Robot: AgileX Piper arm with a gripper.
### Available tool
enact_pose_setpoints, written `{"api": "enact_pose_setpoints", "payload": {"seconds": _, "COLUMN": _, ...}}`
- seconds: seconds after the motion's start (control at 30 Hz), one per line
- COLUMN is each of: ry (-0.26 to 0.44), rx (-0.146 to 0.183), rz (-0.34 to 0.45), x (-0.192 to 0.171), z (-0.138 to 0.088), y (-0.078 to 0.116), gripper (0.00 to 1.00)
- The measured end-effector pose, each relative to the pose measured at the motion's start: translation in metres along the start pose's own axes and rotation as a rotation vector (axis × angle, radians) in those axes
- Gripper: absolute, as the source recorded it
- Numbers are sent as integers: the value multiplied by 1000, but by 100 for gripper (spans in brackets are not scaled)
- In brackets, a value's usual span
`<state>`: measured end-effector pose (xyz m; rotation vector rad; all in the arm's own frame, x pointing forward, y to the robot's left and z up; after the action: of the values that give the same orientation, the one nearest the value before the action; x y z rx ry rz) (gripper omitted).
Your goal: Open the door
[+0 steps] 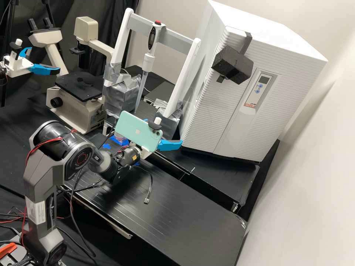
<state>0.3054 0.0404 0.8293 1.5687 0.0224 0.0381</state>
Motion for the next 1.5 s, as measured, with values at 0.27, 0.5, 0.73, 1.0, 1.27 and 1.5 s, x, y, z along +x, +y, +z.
{"api": "enact_pose_setpoints", "payload": {"seconds": 0.27, "ry": 0, "rx": 0, "rz": 0, "x": 0, "z": 0, "y": 0, "gripper": 100}}
{"api": "enact_pose_setpoints", "payload": {"seconds": 0.5, "ry": 7, "rx": 33, "rz": 56, "x": -19, "z": 11, "y": 29, "gripper": 100}}
{"api": "enact_pose_setpoints", "payload": {"seconds": 0.73, "ry": 78, "rx": 103, "rz": 258, "x": -33, "z": 6, "y": 84, "gripper": 100}}
{"api": "enact_pose_setpoints", "payload": {"seconds": 1.0, "ry": 129, "rx": 76, "rz": 306, "x": -15, "z": -16, "y": 122, "gripper": 100}}
{"api": "enact_pose_setpoints", "payload": {"seconds": 1.27, "ry": 90, "rx": 73, "rz": 302, "x": 6, "z": -21, "y": 141, "gripper": 100}}
{"api": "enact_pose_setpoints", "payload": {"seconds": 1.5, "ry": 71, "rx": 72, "rz": 297, "x": 18, "z": -20, "y": 147, "gripper": 0}}
